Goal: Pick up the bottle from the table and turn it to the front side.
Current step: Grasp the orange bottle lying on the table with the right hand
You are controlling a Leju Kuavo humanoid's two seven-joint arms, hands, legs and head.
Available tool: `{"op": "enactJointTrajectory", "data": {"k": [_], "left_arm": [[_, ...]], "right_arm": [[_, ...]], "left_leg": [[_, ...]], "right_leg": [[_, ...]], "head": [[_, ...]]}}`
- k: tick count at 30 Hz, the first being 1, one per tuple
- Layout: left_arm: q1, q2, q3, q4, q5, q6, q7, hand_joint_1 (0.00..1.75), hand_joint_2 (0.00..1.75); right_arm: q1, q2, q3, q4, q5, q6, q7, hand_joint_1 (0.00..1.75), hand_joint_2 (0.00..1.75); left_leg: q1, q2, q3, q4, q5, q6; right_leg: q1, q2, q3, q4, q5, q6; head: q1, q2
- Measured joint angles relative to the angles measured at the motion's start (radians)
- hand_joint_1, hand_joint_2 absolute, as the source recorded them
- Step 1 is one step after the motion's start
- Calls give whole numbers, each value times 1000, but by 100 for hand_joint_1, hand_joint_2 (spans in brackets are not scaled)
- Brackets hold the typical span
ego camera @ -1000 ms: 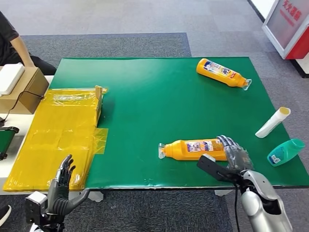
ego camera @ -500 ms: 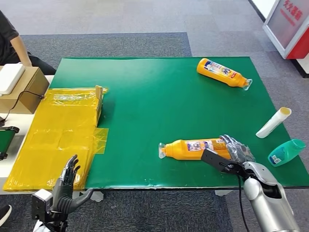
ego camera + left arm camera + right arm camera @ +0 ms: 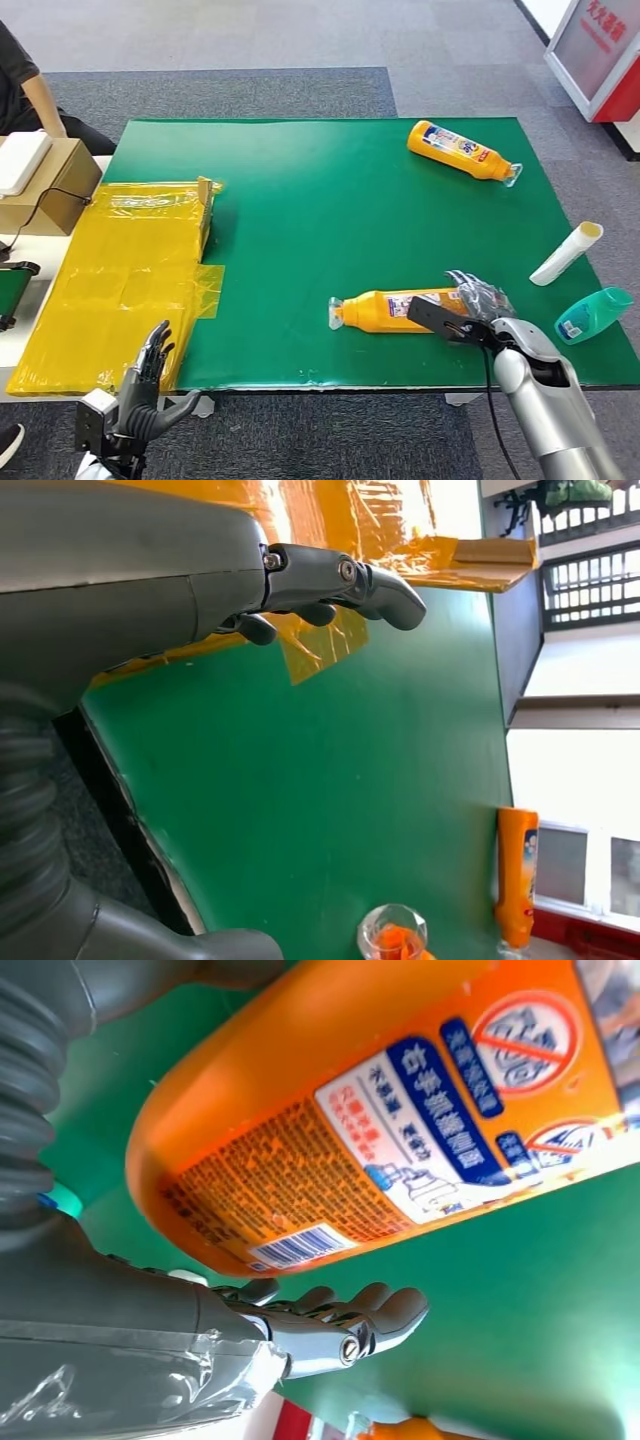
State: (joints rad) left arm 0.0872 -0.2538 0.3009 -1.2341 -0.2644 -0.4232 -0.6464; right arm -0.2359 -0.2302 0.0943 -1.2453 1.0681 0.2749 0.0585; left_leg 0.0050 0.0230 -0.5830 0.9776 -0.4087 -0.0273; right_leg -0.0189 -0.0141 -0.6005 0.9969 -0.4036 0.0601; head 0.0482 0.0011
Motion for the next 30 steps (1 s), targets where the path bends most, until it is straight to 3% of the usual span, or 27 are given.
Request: {"op": "enactJointTrajectory", "data": {"k": [11,15,30], "left_arm": [[-3,9,-23,25,4,8,-6,0,175],[-5,12,-26,33,6,11,-9,0,175],[-13,27,-25,50,17,20,-11,0,175]], "right_arm": [[-61,-15,65,38,-45,12,2,3,175],[-73,-33,93,58,-72,39,11,172,175],[-91,-98,143,84,-122,56,1,175,175]], "left_leg": [[0,0,-1,0,0,0],[0,0,-1,0,0,0],[0,0,0,0,0,0]], "right_leg": [[0,0,-1,0,0,0],[0,0,-1,0,0,0],[0,0,0,0,0,0]], "head": [[0,0],[0,0],[0,0]]}}
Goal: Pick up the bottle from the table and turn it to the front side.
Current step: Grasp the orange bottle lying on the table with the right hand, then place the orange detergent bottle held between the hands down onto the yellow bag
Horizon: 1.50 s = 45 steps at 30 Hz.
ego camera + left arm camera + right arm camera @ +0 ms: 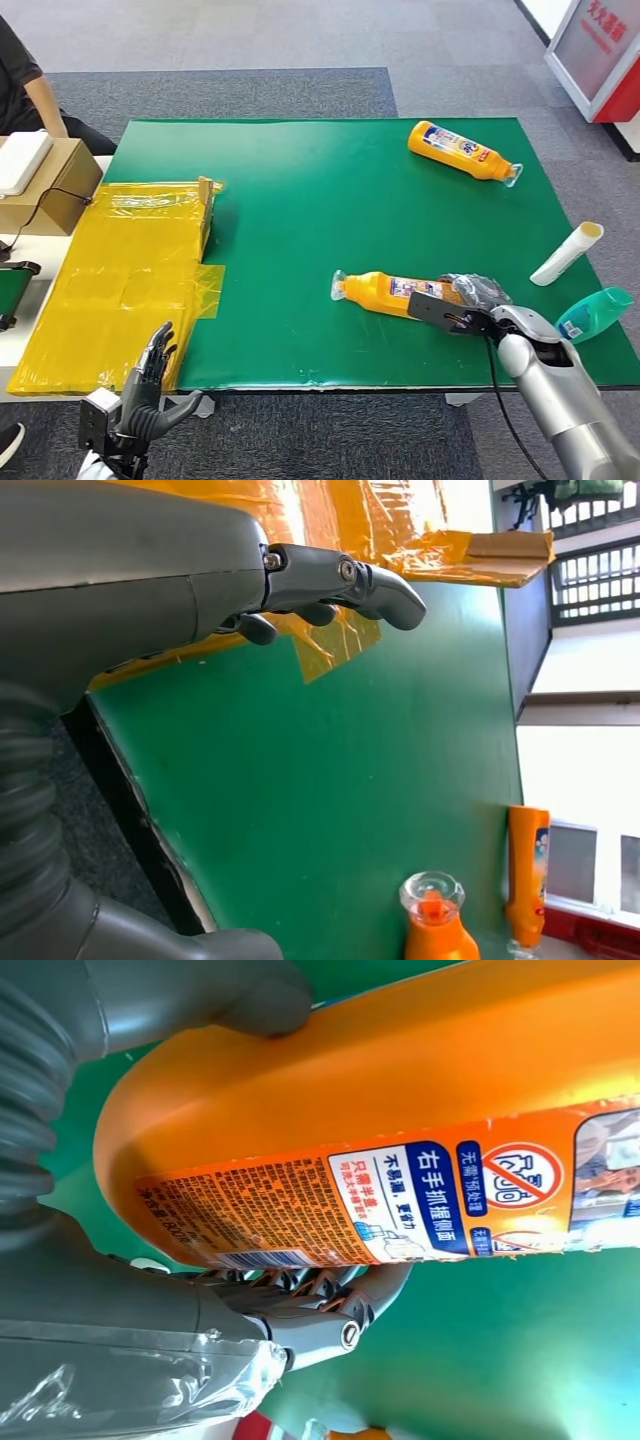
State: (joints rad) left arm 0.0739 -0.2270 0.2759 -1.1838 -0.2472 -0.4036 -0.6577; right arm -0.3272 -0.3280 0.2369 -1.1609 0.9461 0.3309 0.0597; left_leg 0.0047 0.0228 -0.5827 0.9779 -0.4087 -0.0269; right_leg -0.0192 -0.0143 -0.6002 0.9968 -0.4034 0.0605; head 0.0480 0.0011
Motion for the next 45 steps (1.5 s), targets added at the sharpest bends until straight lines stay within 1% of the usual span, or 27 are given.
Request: {"op": "enactJointTrajectory", "data": {"k": [3,5,7,8,10,13,15,17,20,22,24,28,34,39,45], "left_arm": [[-1,1,0,2,2,0,0,0,175],[2,2,2,2,10,-2,1,0,175],[9,-1,6,-1,28,-22,7,0,175],[13,-3,8,-6,46,-42,17,0,175],[16,-9,15,-15,110,-110,54,0,175],[2,-10,16,-18,219,-212,116,0,175],[-17,1,4,-10,264,-251,135,0,175],[-39,17,-22,3,289,-266,139,0,175],[-71,45,-89,18,306,-253,139,0,175],[-90,66,-147,18,313,-237,140,0,175],[-101,85,-204,5,321,-220,146,0,175],[-107,118,-306,-57,322,-191,158,0,175],[-105,154,-426,-189,308,-170,158,0,175],[-94,165,-475,-289,314,-152,158,0,175],[-84,163,-496,-370,300,-104,149,0,175]], "right_arm": [[5,-8,6,-6,-20,-18,-16,175,175],[37,-5,5,-40,-52,-75,-50,175,175],[96,20,-6,-118,-99,-154,-100,175,175],[125,44,-13,-168,-125,-187,-125,175,175],[173,105,-24,-265,-185,-216,-166,175,175],[214,207,-17,-358,-279,-209,-227,175,175],[225,271,-2,-375,-340,-206,-281,175,175],[227,324,21,-367,-383,-208,-328,175,175],[225,391,63,-329,-416,-220,-376,175,175],[223,428,91,-296,-425,-237,-400,175,175],[221,453,110,-264,-424,-261,-418,175,175],[220,483,128,-218,-405,-302,-434,175,175],[217,499,129,-138,-350,-360,-438,175,175],[208,504,127,-80,-324,-382,-443,175,175],[211,507,119,-38,-296,-392,-438,175,175]], "left_leg": [[0,0,0,0,0,0],[0,-1,-1,0,0,0],[0,-1,-2,0,0,0],[0,-1,-3,0,0,0],[1,0,-3,0,0,-1],[2,0,-4,0,1,-2],[3,0,-4,0,1,-3],[4,0,-4,0,2,-3],[4,0,-5,0,2,-3],[4,0,-5,0,3,-3],[4,0,-5,0,4,-3],[3,0,-5,0,4,-3],[3,0,-5,0,4,-4],[3,0,-5,0,4,-4],[3,0,-5,0,4,-4]], "right_leg": [[0,0,0,0,0,0],[0,-1,0,0,0,0],[0,-1,-1,0,0,0],[0,-1,-2,0,0,0],[1,0,-3,0,-1,-1],[3,-1,-4,0,-2,-2],[4,-1,-4,0,-2,-3],[4,-1,-4,1,-1,-3],[4,-1,-4,0,0,-4],[4,-1,-4,0,1,-4],[4,-1,-4,0,1,-4],[4,-1,-4,0,2,-4],[4,-1,-5,0,2,-4],[4,-1,-5,0,2,-4],[4,-1,-5,0,2,-4]], "head": [[0,0],[0,0],[0,0],[0,0],[0,0],[0,0],[0,0],[0,0],[0,0],[0,0],[0,0],[0,0],[0,0],[0,0],[0,0]]}}
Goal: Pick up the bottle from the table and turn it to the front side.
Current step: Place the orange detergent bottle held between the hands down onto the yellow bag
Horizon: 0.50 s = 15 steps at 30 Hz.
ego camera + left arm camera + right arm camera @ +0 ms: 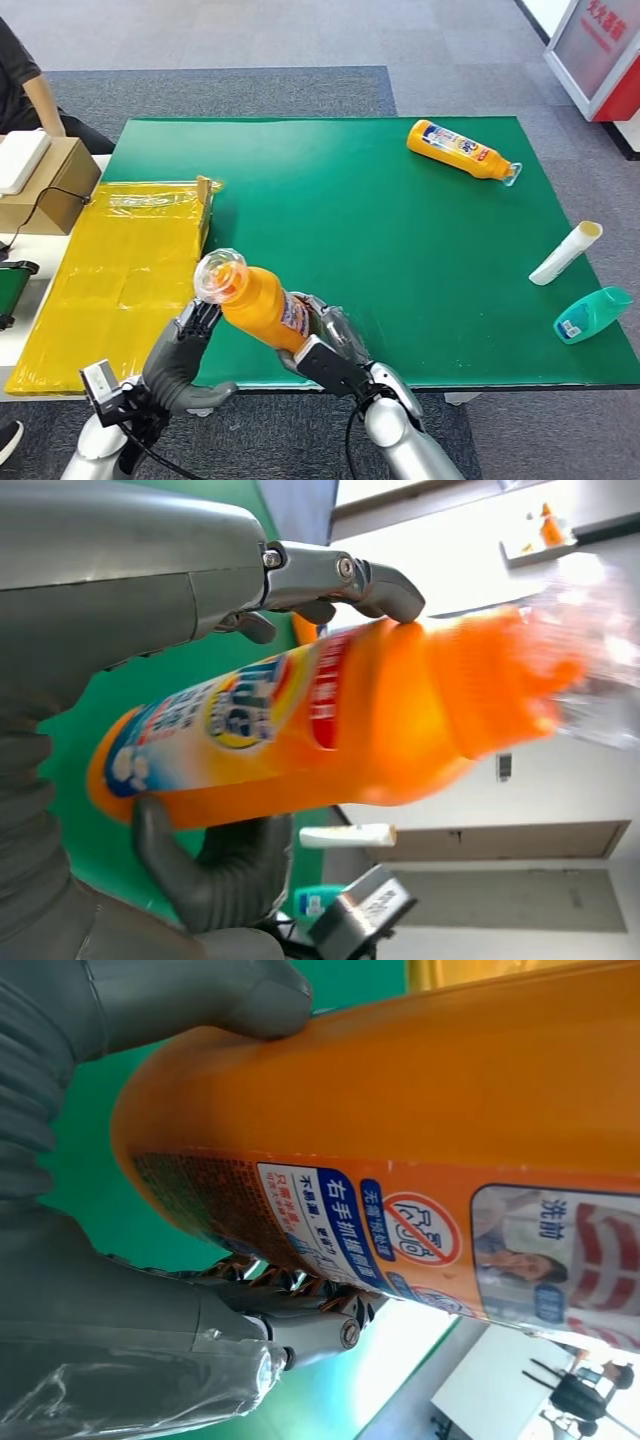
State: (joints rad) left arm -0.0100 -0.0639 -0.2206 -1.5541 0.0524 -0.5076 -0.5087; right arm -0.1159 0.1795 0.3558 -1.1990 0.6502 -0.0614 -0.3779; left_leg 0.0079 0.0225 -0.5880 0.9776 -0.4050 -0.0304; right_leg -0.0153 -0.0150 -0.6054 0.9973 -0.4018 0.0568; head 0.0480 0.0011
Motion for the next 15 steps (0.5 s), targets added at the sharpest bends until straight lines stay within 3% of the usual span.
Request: {"op": "enactJointTrajectory", "data": {"k": [7,15], "left_arm": [[15,-52,25,-59,39,34,12,0,175],[25,-116,91,-60,122,29,83,0,175]], "right_arm": [[22,10,-19,27,28,8,2,175,175],[48,17,-36,27,41,13,2,175,175]], "left_leg": [[0,0,0,0,0,0],[0,0,0,0,0,0]], "right_leg": [[0,0,0,0,0,0],[0,0,0,0,0,0]], "head": [[0,0],[0,0]]}}
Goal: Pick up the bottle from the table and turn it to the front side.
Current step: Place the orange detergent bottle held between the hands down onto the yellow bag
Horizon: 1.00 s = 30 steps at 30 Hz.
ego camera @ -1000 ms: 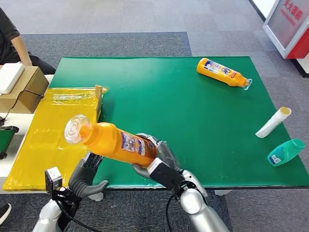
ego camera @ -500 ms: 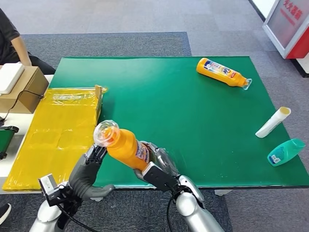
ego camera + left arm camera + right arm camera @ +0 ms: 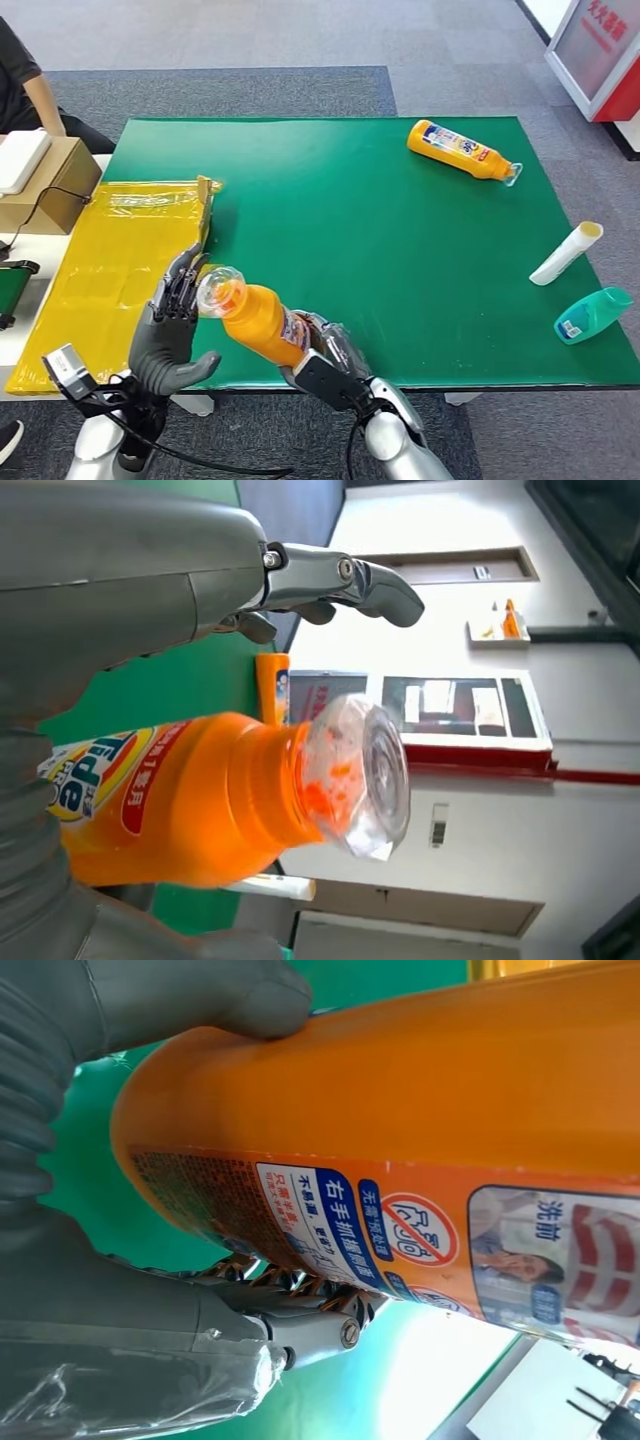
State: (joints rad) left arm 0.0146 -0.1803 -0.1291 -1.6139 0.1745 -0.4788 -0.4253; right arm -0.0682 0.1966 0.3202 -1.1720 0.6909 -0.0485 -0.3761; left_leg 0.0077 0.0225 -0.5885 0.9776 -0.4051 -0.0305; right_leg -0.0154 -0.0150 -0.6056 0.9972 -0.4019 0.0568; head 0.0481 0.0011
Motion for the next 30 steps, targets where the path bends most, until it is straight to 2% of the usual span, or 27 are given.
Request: {"op": "enactJointTrajectory", "data": {"k": [6,12,22,30], "left_arm": [[6,-27,29,23,36,-7,50,0,175],[10,-24,25,76,13,-23,64,0,175],[6,35,-78,152,-88,-31,-2,0,175],[-9,48,-96,175,-80,-25,-38,0,175]], "right_arm": [[8,1,-7,-39,7,12,0,175,175],[9,4,-8,-72,10,16,-2,175,175],[0,5,42,-82,47,13,-5,175,175],[-4,5,78,-46,55,-3,-3,175,175]], "left_leg": [[0,0,0,0,0,0],[0,0,0,0,0,0],[0,0,0,0,0,0],[0,0,0,0,0,0]], "right_leg": [[0,0,0,0,0,0],[0,0,0,0,0,0],[0,0,0,0,0,0],[0,0,0,0,0,0]], "head": [[0,0],[0,0],[0,0],[0,0]]}}
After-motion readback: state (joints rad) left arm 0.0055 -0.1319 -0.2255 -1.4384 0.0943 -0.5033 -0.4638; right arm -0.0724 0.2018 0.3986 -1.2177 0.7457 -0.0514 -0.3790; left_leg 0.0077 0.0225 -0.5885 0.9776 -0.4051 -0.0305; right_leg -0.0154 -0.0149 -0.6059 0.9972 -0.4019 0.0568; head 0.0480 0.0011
